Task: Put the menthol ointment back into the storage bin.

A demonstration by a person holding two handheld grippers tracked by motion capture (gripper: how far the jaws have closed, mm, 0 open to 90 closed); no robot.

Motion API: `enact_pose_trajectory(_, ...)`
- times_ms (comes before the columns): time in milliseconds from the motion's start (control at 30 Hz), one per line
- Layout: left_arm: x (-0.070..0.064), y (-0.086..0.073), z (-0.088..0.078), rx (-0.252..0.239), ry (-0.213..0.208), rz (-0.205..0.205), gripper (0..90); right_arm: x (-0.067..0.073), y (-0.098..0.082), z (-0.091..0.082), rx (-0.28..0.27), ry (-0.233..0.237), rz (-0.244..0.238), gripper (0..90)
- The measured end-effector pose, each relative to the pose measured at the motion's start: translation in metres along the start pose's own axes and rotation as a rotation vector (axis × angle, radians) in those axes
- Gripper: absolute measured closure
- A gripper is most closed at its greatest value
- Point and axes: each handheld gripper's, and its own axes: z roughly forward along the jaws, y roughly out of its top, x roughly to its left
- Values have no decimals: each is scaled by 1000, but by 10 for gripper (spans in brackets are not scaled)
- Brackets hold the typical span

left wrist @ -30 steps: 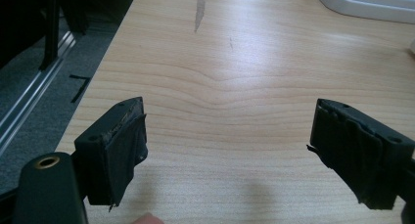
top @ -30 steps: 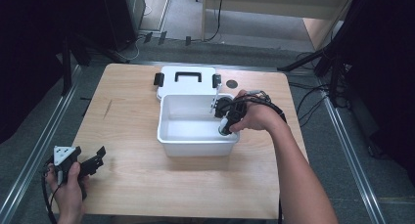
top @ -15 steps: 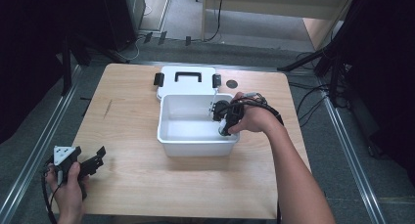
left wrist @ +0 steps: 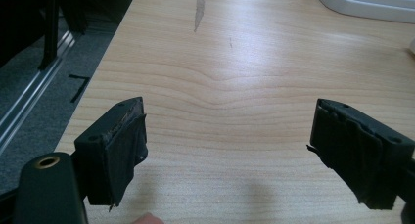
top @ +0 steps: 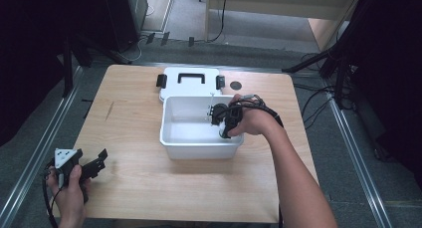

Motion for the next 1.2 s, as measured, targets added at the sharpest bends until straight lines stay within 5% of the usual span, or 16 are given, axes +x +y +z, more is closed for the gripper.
enact_pose_trajectory(400,0,0,0,3,-3,-1,144,0,9,12,79,18,-18,513)
enact_pose_trajectory(1200,0,0,1,6,-14,-1,144,2,9,12,100,7,-19,526)
